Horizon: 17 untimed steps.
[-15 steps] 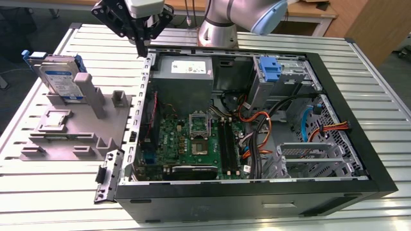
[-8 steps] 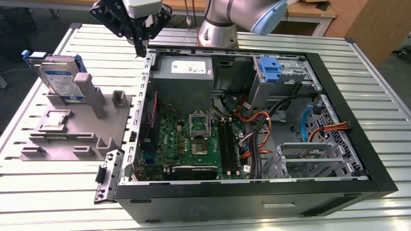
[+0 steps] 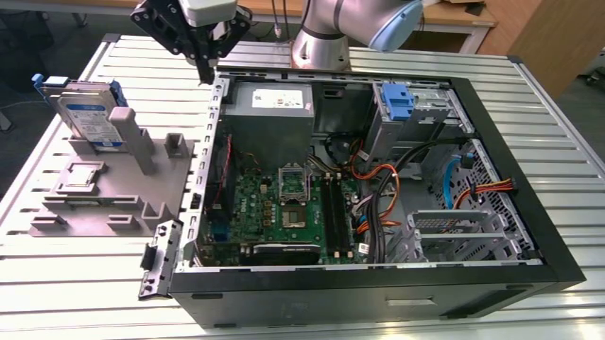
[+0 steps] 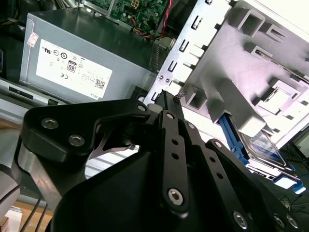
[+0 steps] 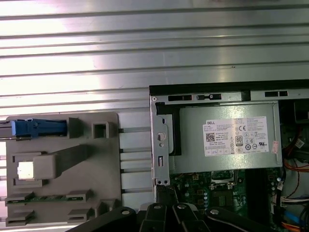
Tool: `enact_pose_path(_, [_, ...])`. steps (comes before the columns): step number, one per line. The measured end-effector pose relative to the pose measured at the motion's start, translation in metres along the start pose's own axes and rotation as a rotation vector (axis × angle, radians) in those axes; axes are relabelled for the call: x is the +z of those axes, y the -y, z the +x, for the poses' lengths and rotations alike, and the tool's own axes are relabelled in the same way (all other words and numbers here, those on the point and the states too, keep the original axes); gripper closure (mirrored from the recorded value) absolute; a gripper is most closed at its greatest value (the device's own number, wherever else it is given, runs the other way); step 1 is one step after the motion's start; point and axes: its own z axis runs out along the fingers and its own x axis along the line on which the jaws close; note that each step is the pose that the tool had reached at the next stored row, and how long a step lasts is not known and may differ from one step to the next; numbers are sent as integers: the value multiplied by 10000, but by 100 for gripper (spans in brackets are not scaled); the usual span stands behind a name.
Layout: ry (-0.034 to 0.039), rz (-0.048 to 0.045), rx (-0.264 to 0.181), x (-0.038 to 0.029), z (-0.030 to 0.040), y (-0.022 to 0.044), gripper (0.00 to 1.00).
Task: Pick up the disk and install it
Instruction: 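Reach for the disk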
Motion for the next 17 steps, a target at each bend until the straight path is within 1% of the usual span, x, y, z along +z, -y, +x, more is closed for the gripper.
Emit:
enact_pose_path(6, [1,-1,0,1,16,1,90])
enact_pose_path(17, [1,-2,-1,3,67,2,90])
